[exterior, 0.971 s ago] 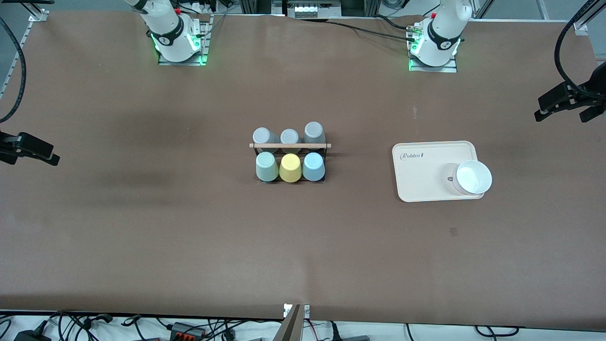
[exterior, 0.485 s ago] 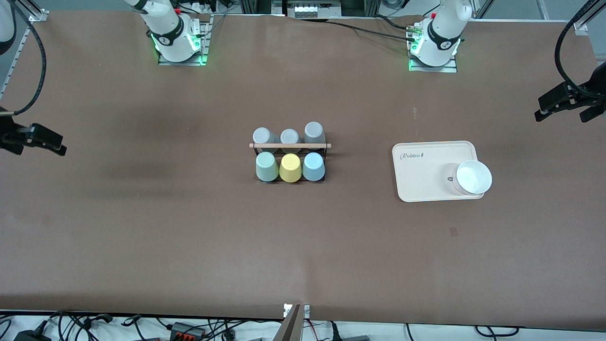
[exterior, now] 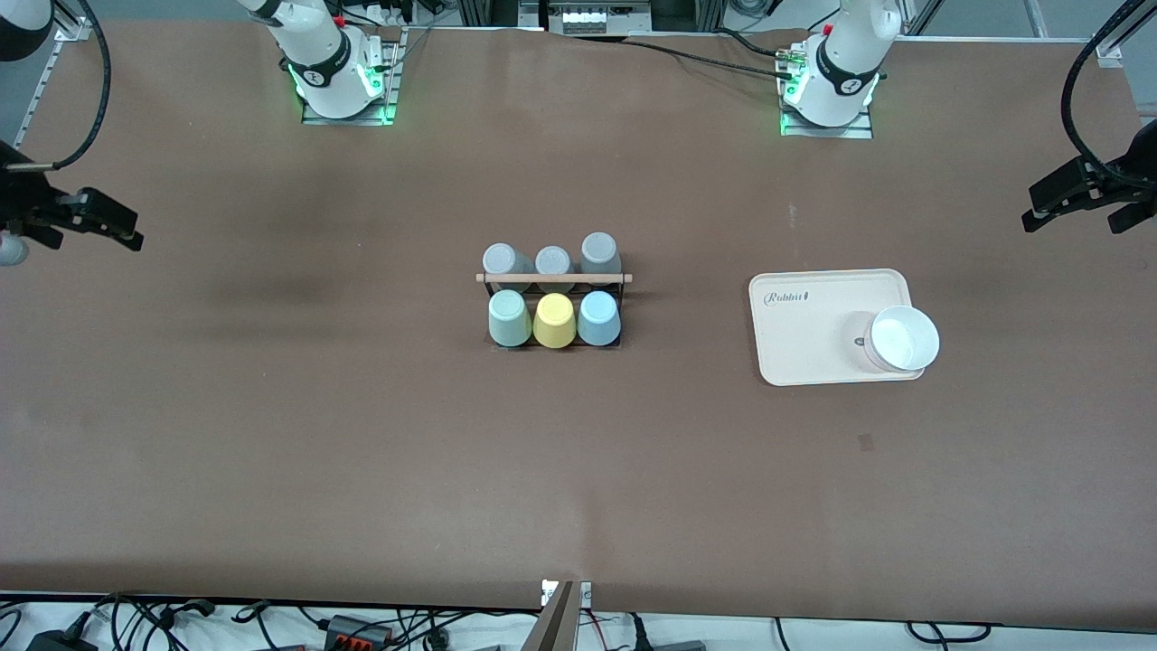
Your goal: Hang scattered cups on rack with three cups
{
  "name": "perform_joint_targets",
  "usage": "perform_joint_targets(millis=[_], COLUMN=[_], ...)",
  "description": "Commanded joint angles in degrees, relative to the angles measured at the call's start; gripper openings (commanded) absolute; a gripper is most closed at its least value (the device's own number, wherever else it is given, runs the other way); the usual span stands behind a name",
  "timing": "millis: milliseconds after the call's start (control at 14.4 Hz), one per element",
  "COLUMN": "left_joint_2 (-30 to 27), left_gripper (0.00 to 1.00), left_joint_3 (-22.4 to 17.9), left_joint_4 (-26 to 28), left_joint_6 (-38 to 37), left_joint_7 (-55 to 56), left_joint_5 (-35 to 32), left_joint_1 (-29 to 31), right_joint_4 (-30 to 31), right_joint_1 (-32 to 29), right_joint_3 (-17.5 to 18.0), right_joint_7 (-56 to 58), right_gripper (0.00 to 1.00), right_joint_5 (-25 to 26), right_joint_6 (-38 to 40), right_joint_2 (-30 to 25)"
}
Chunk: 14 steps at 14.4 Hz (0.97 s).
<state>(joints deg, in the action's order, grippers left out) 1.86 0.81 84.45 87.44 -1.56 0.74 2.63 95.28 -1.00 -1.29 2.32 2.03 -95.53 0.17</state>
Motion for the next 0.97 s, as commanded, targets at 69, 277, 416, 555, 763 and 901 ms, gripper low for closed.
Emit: perform_joint_targets(millis=[69, 277, 416, 555, 763, 901], left_joint_2=[0.7, 0.8, 0.8, 0.7, 0.7, 0.7], left_gripper=[1.00, 1.00, 1.00, 1.00, 1.00, 1.00], left_joint_3=[0.3, 0.3, 0.3, 0.3, 0.3, 0.3], left_joint_4=[-1.7, -1.7, -1.7, -1.7, -1.7, -1.7], left_joint_6=[-0.9, -0.9, -0.9, -0.9, -0.9, -0.9], left_joint_7=[-0.1, -0.1, -0.1, -0.1, -0.1, -0.1], left_joint_5=[-1.3, -1.3, -1.3, -1.3, -1.3, -1.3], left_joint_1=[0.3, 0.3, 0.3, 0.3, 0.3, 0.3], right_joint_4=[3.8, 3.0, 2.8, 3.2, 3.3, 3.4], right_joint_1=[-0.1, -0.1, -0.3, -0.1, -0.1, -0.1], right_joint_3=[0.2, 0.2, -0.3, 0.1, 0.2, 0.1], right_joint_7=[2.5, 2.3, 2.4, 2.5, 2.4, 2.1], right_gripper=[1.00, 1.00, 1.00, 1.00, 1.00, 1.00], right_joint_5=[-2.4, -2.3, -2.2, -1.7, -1.6, -1.5], right_joint_6=[0.1, 0.7, 0.5, 0.5, 0.7, 0.8], right_joint_2=[-3.7, -3.7, -4.3, -4.4, -4.5, -4.5])
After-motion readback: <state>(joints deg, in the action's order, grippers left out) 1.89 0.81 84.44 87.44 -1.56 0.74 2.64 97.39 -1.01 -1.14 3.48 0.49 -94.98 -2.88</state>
